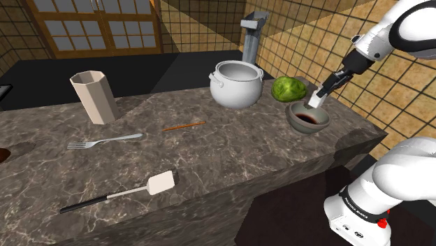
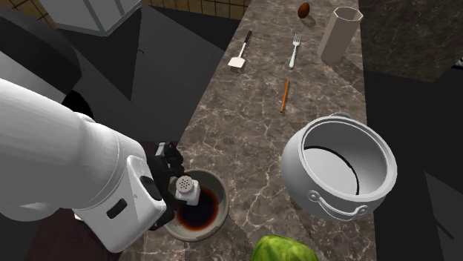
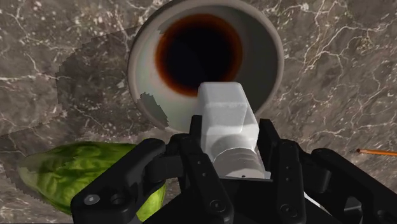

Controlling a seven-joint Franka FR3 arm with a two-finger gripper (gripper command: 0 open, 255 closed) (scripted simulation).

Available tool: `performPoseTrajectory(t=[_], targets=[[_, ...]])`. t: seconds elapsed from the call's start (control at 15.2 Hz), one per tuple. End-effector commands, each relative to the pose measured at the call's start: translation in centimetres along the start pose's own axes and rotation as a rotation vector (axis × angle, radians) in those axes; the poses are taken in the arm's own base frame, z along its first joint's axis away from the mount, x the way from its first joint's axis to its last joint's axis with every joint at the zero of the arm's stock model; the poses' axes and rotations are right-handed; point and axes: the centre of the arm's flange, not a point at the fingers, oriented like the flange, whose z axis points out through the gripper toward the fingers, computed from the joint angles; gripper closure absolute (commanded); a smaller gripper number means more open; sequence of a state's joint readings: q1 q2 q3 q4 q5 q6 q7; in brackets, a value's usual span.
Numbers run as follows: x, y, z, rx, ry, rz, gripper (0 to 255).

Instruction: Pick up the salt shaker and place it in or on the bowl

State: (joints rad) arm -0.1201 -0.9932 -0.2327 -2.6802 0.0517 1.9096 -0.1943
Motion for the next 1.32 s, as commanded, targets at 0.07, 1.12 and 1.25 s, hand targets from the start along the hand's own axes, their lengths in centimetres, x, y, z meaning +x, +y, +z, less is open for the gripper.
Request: performPoseTrajectory(t=[0.07, 1.12, 1.25], targets=[[-0.5, 0.3, 1.5, 0.0, 0.0, 0.0, 255], [-1.0, 0.6, 3.3, 0.0, 0.0, 0.0, 0], [-1.0, 0.6, 2.0, 0.0, 0.0, 0.0, 0]])
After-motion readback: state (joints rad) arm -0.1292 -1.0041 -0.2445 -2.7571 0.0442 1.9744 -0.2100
